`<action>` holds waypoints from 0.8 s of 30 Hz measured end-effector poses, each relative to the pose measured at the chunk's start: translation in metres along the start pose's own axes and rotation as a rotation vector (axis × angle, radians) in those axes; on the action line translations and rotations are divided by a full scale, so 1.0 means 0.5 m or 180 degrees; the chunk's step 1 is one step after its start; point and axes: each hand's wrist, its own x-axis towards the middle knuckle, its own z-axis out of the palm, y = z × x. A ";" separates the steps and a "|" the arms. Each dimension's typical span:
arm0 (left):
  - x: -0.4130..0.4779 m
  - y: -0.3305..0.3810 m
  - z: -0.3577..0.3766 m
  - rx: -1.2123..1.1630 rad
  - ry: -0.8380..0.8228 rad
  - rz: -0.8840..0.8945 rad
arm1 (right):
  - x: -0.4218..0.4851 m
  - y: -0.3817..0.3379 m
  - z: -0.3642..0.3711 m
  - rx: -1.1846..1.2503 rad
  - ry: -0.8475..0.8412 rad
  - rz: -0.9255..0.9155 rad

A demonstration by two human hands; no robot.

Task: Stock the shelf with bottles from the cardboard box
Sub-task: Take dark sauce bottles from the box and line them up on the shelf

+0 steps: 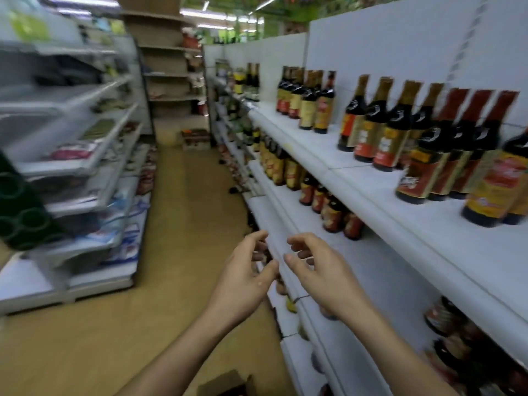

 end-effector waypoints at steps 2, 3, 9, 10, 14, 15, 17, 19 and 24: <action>-0.016 -0.040 -0.019 0.0070 0.0154 -0.0213 | 0.020 -0.002 0.050 0.0074 -0.0254 -0.0094; -0.026 -0.058 -0.025 0.0103 0.0242 -0.0332 | 0.028 -0.001 0.076 0.0103 -0.0392 -0.0153; -0.092 -0.135 -0.036 0.0290 0.0628 -0.1028 | 0.044 0.020 0.212 0.0198 -0.1154 -0.0362; -0.105 -0.146 -0.032 0.0289 0.0694 -0.1134 | 0.043 0.027 0.231 0.0211 -0.1294 -0.0383; -0.163 -0.194 -0.008 0.0306 0.0945 -0.1572 | 0.031 0.058 0.301 0.0246 -0.1809 -0.0489; -0.178 -0.205 -0.001 0.0303 0.0974 -0.1657 | 0.027 0.065 0.316 0.0261 -0.1900 -0.0501; -0.209 -0.232 0.014 0.0291 0.1020 -0.1847 | 0.013 0.084 0.348 0.0309 -0.2081 -0.0508; -0.237 -0.257 0.032 0.0284 0.1038 -0.2021 | -0.005 0.106 0.379 0.0324 -0.2227 -0.0491; -0.281 -0.321 0.070 0.0314 0.0899 -0.2333 | -0.051 0.168 0.442 0.0427 -0.2497 -0.0305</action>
